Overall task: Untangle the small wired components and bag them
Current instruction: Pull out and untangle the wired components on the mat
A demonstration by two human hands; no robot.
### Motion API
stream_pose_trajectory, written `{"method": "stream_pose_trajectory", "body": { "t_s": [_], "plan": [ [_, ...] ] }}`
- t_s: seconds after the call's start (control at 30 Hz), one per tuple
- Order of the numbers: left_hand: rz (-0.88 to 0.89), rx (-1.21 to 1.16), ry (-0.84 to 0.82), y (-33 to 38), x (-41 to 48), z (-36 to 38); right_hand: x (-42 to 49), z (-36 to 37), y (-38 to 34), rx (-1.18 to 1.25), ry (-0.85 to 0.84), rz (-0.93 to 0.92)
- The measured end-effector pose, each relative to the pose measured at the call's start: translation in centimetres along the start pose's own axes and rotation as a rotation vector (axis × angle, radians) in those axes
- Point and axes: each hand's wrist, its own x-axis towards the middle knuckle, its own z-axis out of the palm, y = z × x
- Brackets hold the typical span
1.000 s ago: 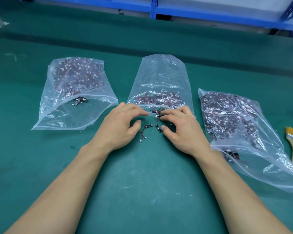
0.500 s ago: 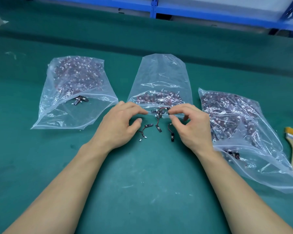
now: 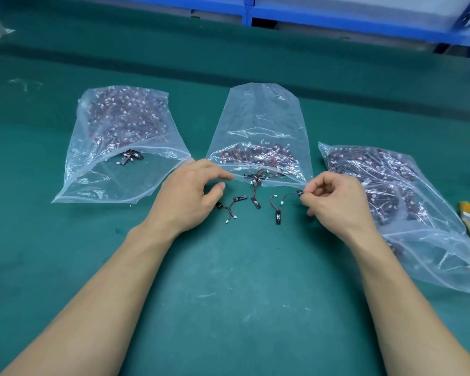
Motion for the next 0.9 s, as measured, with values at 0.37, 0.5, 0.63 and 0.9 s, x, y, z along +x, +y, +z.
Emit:
{"method": "stream_pose_trajectory", "body": {
  "t_s": [0.37, 0.5, 0.63, 0.9],
  "plan": [
    [-0.021, 0.019, -0.053, 0.2, 0.0, 0.0, -0.7, -0.9, -1.0, -0.27, 0.056, -0.145],
    [-0.09, 0.013, -0.039, 0.0, 0.0, -0.4, -1.9, 0.8, -1.8, -0.272, -0.012, -0.335],
    [-0.111, -0.008, -0.123, 0.2, -0.2, -0.7, -3.0, 3.8, -2.7, -0.318, -0.139, -0.576],
    [-0.069, -0.047, -0.16, 0.2, -0.3, -1.1, -2.1, 6.7, -3.5, -0.49, -0.166, -0.576]
  ]
}}
